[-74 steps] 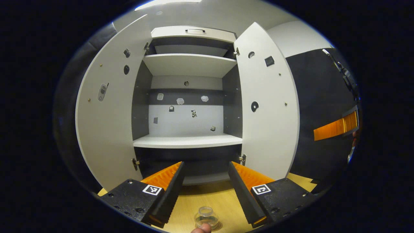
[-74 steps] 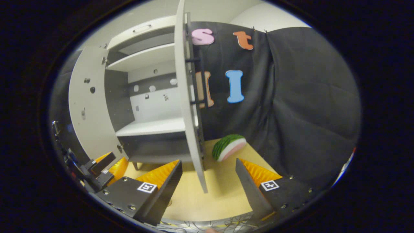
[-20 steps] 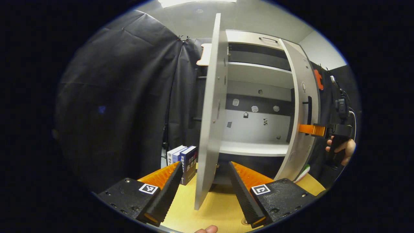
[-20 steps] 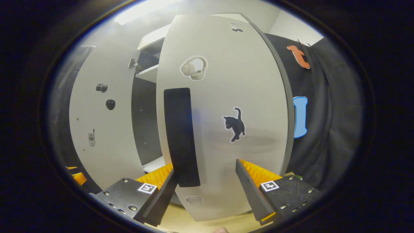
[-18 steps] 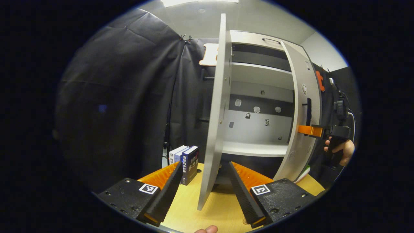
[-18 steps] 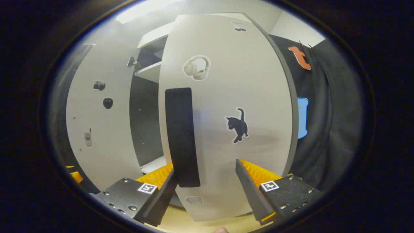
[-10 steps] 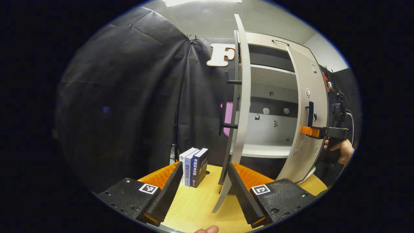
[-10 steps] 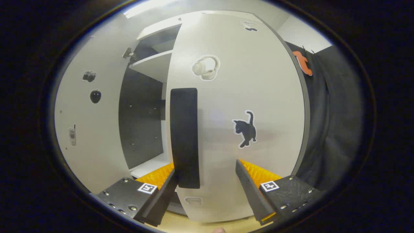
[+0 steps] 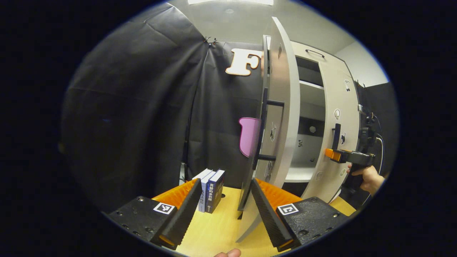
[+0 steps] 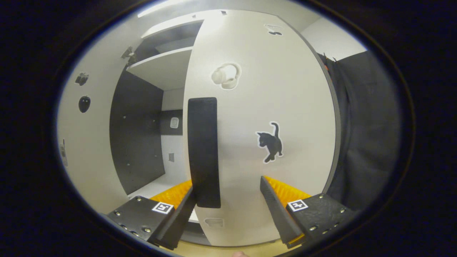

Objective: Grasp the bottle in the cabinet with the left hand and place it on the coaster, then close the right door with the right hand and the left door with the left hand.

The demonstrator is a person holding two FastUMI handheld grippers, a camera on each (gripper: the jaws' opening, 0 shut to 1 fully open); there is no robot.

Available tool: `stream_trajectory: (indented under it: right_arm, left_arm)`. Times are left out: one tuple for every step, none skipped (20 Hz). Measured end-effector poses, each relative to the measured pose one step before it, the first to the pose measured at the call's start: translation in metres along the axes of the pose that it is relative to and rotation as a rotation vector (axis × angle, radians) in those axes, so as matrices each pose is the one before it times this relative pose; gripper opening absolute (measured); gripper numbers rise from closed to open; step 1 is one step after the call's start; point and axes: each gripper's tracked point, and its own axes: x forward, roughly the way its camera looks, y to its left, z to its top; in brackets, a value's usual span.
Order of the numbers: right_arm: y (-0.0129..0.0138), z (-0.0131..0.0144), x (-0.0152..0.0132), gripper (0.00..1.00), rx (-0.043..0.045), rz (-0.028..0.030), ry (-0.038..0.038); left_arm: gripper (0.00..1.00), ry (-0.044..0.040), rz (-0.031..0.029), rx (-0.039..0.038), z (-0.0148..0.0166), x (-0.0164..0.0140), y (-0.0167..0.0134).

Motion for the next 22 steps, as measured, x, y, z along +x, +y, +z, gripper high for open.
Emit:
stream_trajectory:
  right_arm:
    - [-0.00032,-0.00046,0.00114,1.00,0.00060,-0.00549,-0.00059]
    - [-0.00037,-0.00002,0.00037,1.00,-0.00004,-0.00686,-0.00161]
    - [-0.00052,0.00021,-0.00153,1.00,0.00073,-0.00366,-0.00255]
    - [0.00037,-0.00035,0.00122,1.00,0.00066,0.00107,0.00163]
    - [-0.00008,0.00132,-0.00084,1.00,0.00184,0.00210,-0.00618]
    - [0.00007,-0.00067,0.00072,1.00,-0.00264,0.00129,0.00149]
    - [0.00021,0.00027,-0.00006,1.00,-0.00110,0.00083,-0.00249]
    - [0.00002,-0.00021,-0.00062,1.00,0.00086,0.00062,0.00280]
    - [-0.00023,0.00010,0.00052,1.00,0.00018,0.00000,-0.00103]
    - [-0.00001,-0.00016,-0.00014,1.00,0.00145,0.00028,-0.00027]
    - [0.00010,0.00027,-0.00039,1.00,0.00206,0.00064,-0.00209]
    - [0.00010,-0.00042,0.00015,1.00,-0.00006,0.00032,0.00061]
    - [-0.00017,0.00014,0.00008,1.00,0.00074,0.00006,0.00072]
    - [-0.00027,0.00018,-0.00045,1.00,0.00379,0.00033,0.00324]
    - [0.00041,-0.00076,-0.00008,1.00,0.00193,0.00031,0.00785]
    - [0.00026,-0.00212,-0.00095,1.00,0.00582,0.00258,0.01870]
    - [0.00040,-0.00661,-0.00199,1.00,0.01263,0.00663,0.03199]
    - [-0.00019,-0.00494,-0.00331,1.00,0.01066,0.00983,0.02181]
    - [-0.00020,-0.00258,-0.00284,1.00,0.01002,0.01120,0.00786]
    - [0.00004,-0.00241,-0.00412,1.00,0.00733,0.00931,0.00232]
    - [-0.00042,-0.00310,-0.00498,1.00,0.00328,0.00547,0.00216]
    - [-0.00053,-0.00236,-0.00606,1.00,0.00109,0.00608,0.00008]
  left_arm:
    - [0.89,0.00052,-0.02204,-0.00466,0.00274,0.00396,-0.00226]
    - [0.89,0.00403,-0.01446,-0.00096,0.00307,0.00303,-0.00109]
    - [0.89,-0.00464,-0.01065,0.00074,0.00364,0.00149,0.00041]
    - [0.89,-0.00395,-0.01201,-0.00287,0.00453,0.00132,-0.00046]
    - [0.84,-0.00130,-0.00952,-0.00318,0.00320,0.00098,-0.00110]
    - [0.89,0.00167,-0.01231,-0.00466,0.00246,0.00101,-0.00188]
    - [0.89,-0.00025,-0.01100,-0.00348,0.00205,0.00085,-0.00143]
    - [0.89,-0.00103,-0.01244,-0.00090,0.00337,0.00137,-0.00143]
    - [0.89,-0.00020,-0.00795,0.00157,0.00262,0.00110,-0.00082]
    - [0.89,-0.00082,-0.01276,0.00446,0.00259,0.00172,-0.00193]
    - [0.89,-0.00170,-0.01151,0.00812,0.00294,0.00220,-0.00217]
    - [0.89,0.00104,-0.00836,0.01269,0.00128,0.00241,-0.00173]
    - [0.89,-0.00040,-0.01066,0.01318,0.00017,0.00233,-0.00168]
    - [0.89,0.00422,-0.00919,0.01255,0.00096,0.00279,-0.00232]
    - [0.89,0.00624,-0.00630,0.01513,-0.00130,0.00203,-0.00252]
    - [0.89,-0.00154,-0.00300,0.01985,0.00072,-0.00037,-0.00004]
    - [0.89,0.00020,-0.00820,0.01970,0.00167,0.00303,-0.00155]
    - [0.89,-0.00221,-0.00969,0.01118,0.00112,0.00136,-0.00178]
    - [0.89,0.00348,-0.01238,0.00232,-0.00105,-0.00035,-0.00231]
    - [0.89,0.00375,-0.01267,-0.01248,-0.00135,0.00118,-0.00306]
    - [0.89,0.01019,-0.01669,-0.01556,-0.00166,0.00068,-0.00510]
    - [0.89,0.00614,-0.01817,-0.01620,-0.00072,0.00144,-0.00637]
